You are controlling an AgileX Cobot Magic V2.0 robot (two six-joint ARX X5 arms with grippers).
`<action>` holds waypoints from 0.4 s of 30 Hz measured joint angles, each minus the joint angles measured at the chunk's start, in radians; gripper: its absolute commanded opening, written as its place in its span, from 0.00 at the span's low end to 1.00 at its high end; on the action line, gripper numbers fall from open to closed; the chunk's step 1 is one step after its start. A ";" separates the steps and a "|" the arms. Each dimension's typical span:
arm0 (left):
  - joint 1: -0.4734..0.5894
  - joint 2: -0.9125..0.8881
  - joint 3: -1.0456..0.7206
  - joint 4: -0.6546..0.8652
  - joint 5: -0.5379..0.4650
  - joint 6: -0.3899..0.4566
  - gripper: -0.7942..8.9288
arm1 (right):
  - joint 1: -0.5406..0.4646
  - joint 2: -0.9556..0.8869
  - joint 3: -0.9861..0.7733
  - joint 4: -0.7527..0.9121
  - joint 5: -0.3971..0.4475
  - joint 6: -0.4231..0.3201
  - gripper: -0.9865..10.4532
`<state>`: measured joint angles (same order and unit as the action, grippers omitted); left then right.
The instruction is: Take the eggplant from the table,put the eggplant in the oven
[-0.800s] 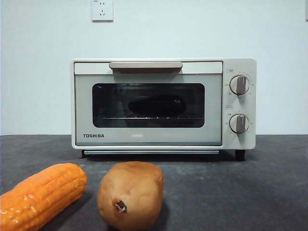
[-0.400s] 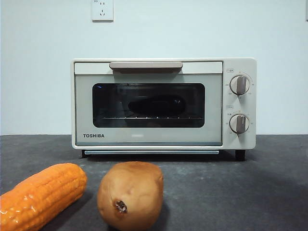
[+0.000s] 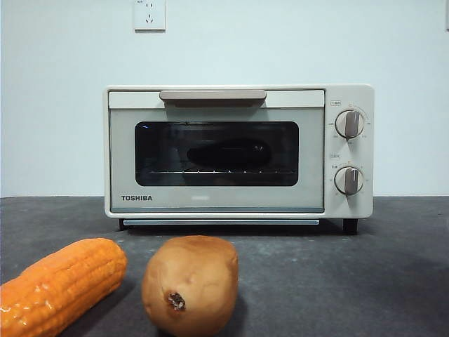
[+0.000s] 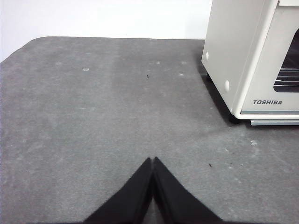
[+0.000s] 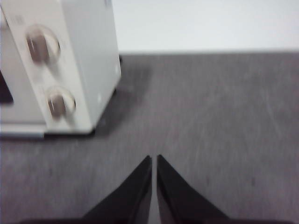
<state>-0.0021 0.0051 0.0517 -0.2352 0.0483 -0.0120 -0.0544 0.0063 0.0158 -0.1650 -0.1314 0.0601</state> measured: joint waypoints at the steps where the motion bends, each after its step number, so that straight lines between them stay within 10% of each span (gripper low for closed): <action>1: 0.000 0.000 0.000 0.000 0.000 0.000 0.09 | 0.000 0.002 0.001 0.001 0.002 0.000 0.09; 12: 0.000 0.000 0.000 0.000 0.000 0.000 0.09 | 0.000 0.000 0.000 0.043 0.003 0.000 0.09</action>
<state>-0.0021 0.0051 0.0517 -0.2352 0.0483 -0.0120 -0.0544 0.0067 0.0158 -0.1223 -0.1287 0.0605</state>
